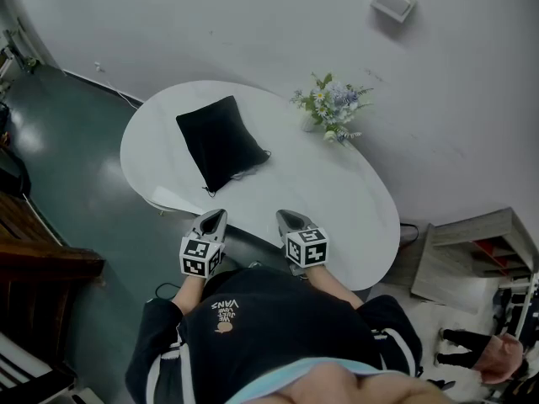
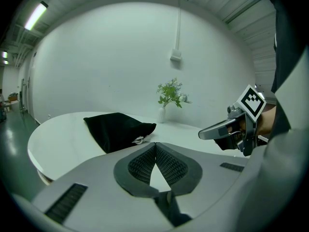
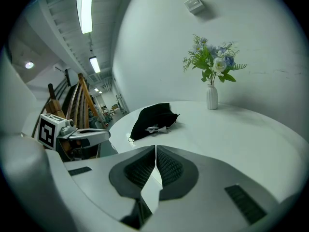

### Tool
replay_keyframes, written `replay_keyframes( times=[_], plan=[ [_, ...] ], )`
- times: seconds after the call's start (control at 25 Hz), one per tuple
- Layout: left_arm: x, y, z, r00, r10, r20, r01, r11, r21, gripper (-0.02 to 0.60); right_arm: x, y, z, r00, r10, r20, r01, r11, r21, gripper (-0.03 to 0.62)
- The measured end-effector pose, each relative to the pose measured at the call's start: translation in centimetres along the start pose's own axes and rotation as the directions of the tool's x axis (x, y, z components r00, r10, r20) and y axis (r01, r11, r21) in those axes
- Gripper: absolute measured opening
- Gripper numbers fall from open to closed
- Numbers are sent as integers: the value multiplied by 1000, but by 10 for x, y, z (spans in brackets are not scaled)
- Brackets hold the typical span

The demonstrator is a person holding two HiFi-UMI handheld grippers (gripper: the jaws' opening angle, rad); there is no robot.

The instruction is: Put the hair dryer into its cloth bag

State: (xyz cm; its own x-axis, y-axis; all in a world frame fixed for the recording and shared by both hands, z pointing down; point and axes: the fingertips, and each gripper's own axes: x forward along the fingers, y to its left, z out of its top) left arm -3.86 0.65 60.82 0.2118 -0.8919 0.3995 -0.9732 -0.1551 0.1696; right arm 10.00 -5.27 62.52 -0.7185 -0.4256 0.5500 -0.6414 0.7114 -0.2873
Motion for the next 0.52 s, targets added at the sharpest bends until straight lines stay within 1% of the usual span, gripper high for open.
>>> replay_keyframes(
  times=[0.2, 0.52],
  plan=[
    [1, 2, -1, 1000, -6, -3, 6, 1000, 18, 20, 1, 1, 0, 1000, 2, -4, -2, 1000, -3, 46],
    [1, -2, 7, 1000, -16, -13, 16, 1000, 23, 20, 0, -4, 2, 1000, 1, -13, -1, 1000, -2, 44]
  ],
)
